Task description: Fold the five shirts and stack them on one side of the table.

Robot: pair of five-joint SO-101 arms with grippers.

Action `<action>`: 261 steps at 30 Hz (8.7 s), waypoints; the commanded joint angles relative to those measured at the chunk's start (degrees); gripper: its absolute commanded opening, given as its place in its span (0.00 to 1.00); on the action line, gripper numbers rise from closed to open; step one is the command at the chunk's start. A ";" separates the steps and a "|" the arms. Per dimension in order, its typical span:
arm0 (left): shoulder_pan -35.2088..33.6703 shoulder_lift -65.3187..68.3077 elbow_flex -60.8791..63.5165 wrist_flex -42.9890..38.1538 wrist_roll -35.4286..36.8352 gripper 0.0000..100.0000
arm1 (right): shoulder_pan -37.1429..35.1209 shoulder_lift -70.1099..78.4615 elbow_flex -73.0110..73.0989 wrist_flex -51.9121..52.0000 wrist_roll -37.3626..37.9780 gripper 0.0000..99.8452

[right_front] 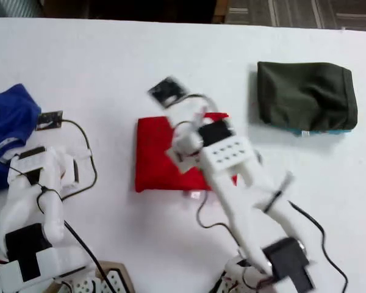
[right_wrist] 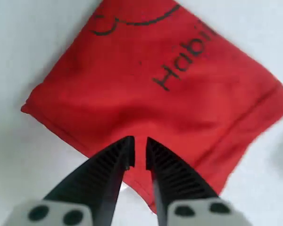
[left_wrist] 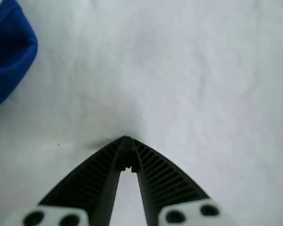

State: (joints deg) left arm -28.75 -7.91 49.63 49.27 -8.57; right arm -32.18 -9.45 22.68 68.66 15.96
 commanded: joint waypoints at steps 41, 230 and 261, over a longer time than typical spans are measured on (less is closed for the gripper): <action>36.04 -26.11 -2.77 14.86 -6.51 0.03 | 21.76 35.82 -34.64 -1.19 -1.05 0.06; 12.57 -26.81 1.19 5.54 -13.10 0.03 | 43.91 48.13 -81.14 32.22 27.69 0.02; 12.40 -26.81 0.66 5.10 -12.66 0.03 | 38.99 45.58 -81.23 31.87 20.13 0.02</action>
State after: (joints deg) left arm -15.74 -32.70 52.79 54.90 -21.49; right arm 6.15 45.14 -56.26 99.52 36.35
